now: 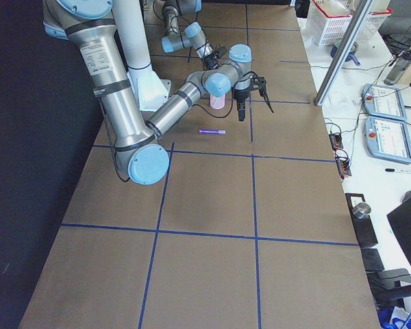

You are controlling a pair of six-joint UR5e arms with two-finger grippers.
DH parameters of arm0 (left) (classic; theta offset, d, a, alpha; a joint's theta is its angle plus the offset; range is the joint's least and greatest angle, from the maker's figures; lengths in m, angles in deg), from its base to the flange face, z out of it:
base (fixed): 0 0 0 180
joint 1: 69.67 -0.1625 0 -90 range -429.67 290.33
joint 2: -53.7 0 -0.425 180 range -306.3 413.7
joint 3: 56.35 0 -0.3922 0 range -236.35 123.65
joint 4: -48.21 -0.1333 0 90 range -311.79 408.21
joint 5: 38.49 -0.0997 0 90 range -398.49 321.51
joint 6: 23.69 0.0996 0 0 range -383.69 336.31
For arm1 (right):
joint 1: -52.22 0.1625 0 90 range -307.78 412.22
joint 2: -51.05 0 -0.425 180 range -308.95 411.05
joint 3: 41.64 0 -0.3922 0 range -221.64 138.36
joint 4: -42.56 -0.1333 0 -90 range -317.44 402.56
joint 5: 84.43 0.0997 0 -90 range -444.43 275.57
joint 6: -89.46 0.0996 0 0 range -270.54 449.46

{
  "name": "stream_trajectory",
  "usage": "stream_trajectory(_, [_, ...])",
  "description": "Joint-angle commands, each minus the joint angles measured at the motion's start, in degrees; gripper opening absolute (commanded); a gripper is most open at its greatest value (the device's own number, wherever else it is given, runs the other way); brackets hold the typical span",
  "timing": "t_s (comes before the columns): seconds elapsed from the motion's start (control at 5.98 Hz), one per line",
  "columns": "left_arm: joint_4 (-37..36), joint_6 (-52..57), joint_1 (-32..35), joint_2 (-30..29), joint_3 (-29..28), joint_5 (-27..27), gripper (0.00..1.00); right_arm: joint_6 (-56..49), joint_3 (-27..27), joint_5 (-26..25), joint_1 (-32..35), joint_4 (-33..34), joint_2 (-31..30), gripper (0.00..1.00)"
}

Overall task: Collect pens into pen holder
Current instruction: 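Move the orange marker over the pen cup and lower it in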

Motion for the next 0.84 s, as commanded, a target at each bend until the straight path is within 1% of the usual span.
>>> stream_trajectory(0.0, [0.1, 0.2, -0.6, -0.2, -0.5, 0.6, 0.28, -0.1, 0.0, 0.1, 0.1, 0.0, 0.0, 1.00])
stream_trajectory(0.17, [0.1, 0.0, -1.0, -0.3, -0.4, 0.6, 0.32, -0.1, 0.0, 0.1, 0.3, -0.1, 0.0, 1.00])
stream_trajectory(0.33, [0.1, -0.5, -0.9, -1.1, -0.2, 0.6, 0.88, -0.1, 0.0, 0.2, 0.4, 0.0, 0.0, 1.00])
stream_trajectory(0.5, [0.1, -0.7, -0.9, -1.1, 0.5, 0.6, 1.00, -0.1, 0.0, 0.2, 0.5, 0.0, 0.1, 1.00])
stream_trajectory(0.67, [-0.3, -0.6, -0.7, -1.1, 1.9, 1.2, 1.00, -0.1, 0.2, 0.2, 0.5, -0.1, 0.0, 1.00])
